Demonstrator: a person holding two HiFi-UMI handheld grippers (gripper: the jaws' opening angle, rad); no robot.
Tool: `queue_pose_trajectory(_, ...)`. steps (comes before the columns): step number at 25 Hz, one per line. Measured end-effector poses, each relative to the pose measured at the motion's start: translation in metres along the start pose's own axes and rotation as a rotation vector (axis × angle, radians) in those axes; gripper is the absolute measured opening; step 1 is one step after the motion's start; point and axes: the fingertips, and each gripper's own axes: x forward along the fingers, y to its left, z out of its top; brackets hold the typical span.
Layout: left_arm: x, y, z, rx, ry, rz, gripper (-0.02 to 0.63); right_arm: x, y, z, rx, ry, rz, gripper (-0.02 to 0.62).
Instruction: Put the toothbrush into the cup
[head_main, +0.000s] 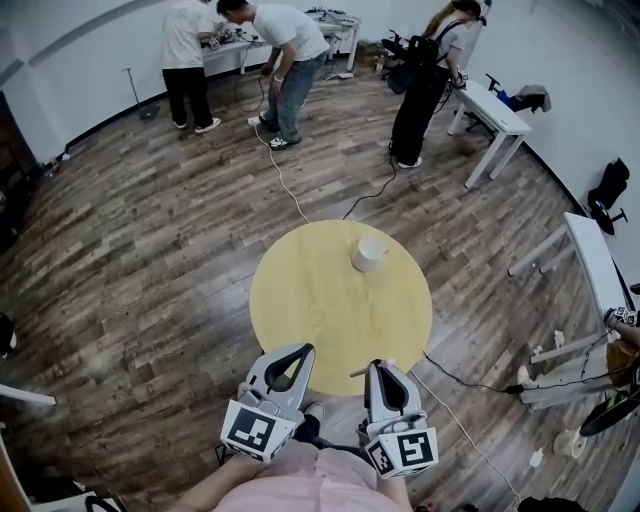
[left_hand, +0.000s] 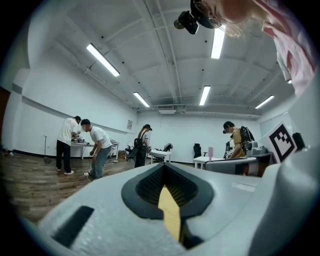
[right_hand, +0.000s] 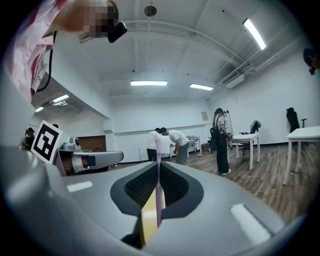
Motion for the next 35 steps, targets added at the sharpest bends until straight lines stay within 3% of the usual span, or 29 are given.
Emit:
queue_pose_trajectory(4, 0.013, -0.002, -0.001, -0.006, -0.021, 0.028, -0.002, 0.005, -0.015, -0.006, 0.015, 0.010, 0.023, 0.021)
queue_pose_trajectory(14, 0.042, 0.005, -0.011, -0.010, 0.027, 0.007, -0.002, 0.019, -0.038, -0.012, 0.044, 0.028, -0.002, 0.020)
queue_pose_trajectory(17, 0.053, 0.016, -0.012, -0.014, 0.071, -0.003, -0.002, 0.030, -0.043, -0.011, 0.054, 0.035, -0.022, 0.021)
queue_pose_trajectory(27, 0.103, 0.065, 0.004, -0.016, 0.008, -0.060, -0.002, 0.085, -0.056, -0.001, 0.062, 0.042, -0.084, 0.021)
queue_pose_trajectory(32, 0.119, 0.082, -0.010, -0.005, 0.073, -0.080, -0.002, 0.104, -0.065, 0.000, 0.065, 0.023, -0.107, 0.020)
queue_pose_trajectory(35, 0.132, 0.087, -0.010, -0.011, 0.055, -0.092, -0.002, 0.119, -0.074, 0.003, 0.060, 0.010, -0.116, 0.021)
